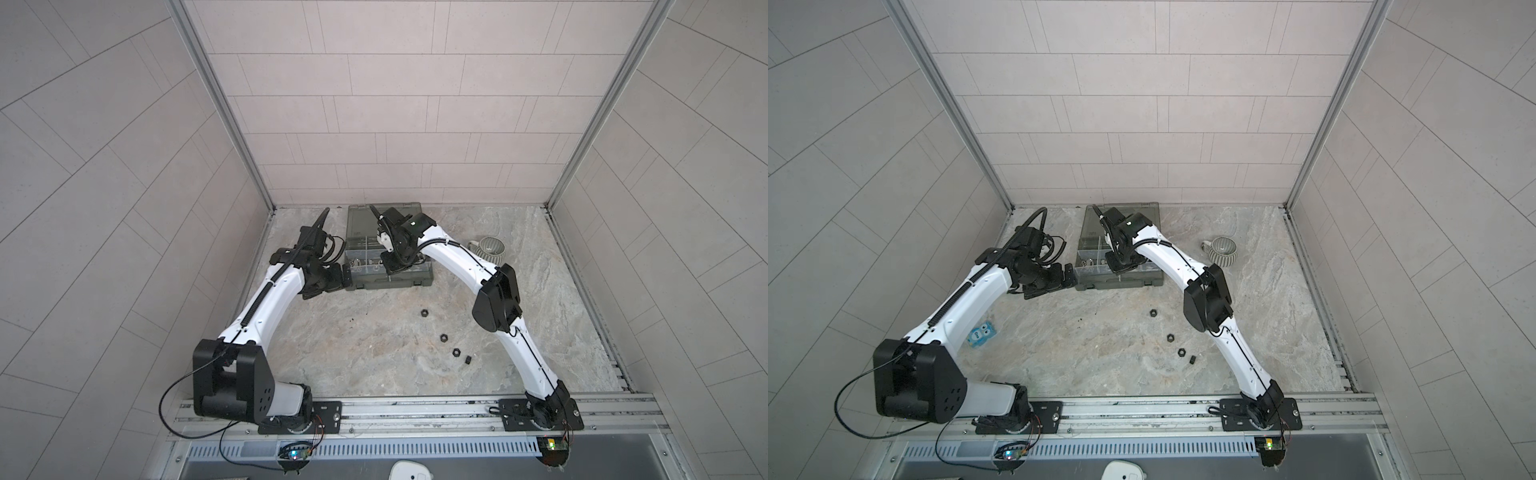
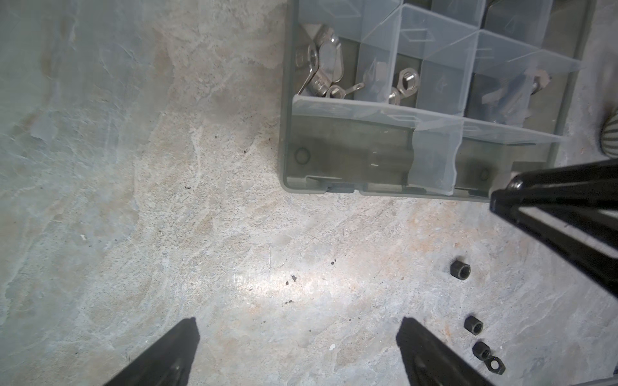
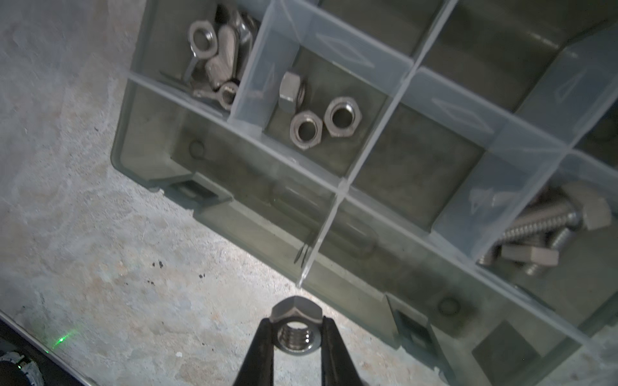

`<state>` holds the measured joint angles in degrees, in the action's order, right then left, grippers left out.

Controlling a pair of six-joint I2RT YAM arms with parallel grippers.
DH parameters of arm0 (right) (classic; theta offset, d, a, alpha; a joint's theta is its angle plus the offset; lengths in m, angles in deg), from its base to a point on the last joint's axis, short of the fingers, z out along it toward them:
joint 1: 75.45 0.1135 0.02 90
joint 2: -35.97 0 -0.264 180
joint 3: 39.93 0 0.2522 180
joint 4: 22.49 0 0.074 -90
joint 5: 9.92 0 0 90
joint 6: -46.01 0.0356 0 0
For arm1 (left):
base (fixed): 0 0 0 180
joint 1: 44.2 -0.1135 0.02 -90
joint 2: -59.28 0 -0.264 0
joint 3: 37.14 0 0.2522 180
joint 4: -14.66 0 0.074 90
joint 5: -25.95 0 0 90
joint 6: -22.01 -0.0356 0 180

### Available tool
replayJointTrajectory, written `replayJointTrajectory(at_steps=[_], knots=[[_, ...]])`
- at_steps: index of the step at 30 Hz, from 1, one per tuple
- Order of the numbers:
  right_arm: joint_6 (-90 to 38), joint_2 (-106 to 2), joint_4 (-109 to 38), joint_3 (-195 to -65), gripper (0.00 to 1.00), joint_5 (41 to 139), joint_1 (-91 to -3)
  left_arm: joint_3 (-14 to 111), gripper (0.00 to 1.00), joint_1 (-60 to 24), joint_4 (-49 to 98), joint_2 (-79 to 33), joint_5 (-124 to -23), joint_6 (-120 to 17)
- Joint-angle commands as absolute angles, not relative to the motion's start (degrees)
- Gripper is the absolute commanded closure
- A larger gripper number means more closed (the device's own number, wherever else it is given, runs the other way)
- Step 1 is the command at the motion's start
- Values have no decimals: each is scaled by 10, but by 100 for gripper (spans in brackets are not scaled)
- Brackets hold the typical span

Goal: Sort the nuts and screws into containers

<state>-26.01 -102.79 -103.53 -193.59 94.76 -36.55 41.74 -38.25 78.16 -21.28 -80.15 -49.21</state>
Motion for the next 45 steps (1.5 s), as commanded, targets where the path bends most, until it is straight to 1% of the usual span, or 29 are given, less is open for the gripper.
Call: replayJointTrajectory(at_steps=[1,6,12,17,21,22,23,25,27,28,29,33,38,41,43,45], knots=[[-262,-1045,-1043,-1972,82,973,-380,429,0,-398,807,-217,-829,-514],[-253,-1053,-988,-1969,82,984,-383,423,0,-415,806,-215,-839,-526],[-242,-1064,-935,-1965,81,996,-384,417,0,-419,800,-214,-864,-527],[-225,-1079,-905,-1966,80,1018,-385,416,0,-419,799,-209,-867,-527],[-219,-1092,-891,-1965,77,1029,-385,419,0,-419,800,-205,-863,-528],[-219,-1095,-888,-1965,75,1028,-385,419,0,-419,801,-203,-861,-528],[-221,-1099,-886,-1965,71,1029,-386,420,0,-420,802,-202,-859,-529],[-221,-1104,-881,-1965,54,1032,-387,421,0,-421,804,-200,-858,-530],[-221,-1102,-880,-1965,43,1036,-390,422,0,-422,805,-198,-857,-530],[-222,-1098,-881,-1965,38,1036,-392,422,0,-422,806,-196,-856,-530],[-225,-1091,-887,-1965,37,1035,-393,423,0,-422,806,-196,-855,-530],[-244,-1037,-923,-1951,37,1008,-399,422,0,-423,800,-197,-864,-532],[-269,-938,-985,-1860,39,971,-405,422,0,-422,789,-200,-888,-533],[-272,-867,-998,-1743,44,937,-405,422,0,-422,780,-196,-896,-528],[-268,-802,-963,-1613,52,927,-405,419,0,-419,768,-191,-902,-523],[-254,-755,-925,-1515,58,928,-406,418,0,-416,758,-189,-906,-517]])
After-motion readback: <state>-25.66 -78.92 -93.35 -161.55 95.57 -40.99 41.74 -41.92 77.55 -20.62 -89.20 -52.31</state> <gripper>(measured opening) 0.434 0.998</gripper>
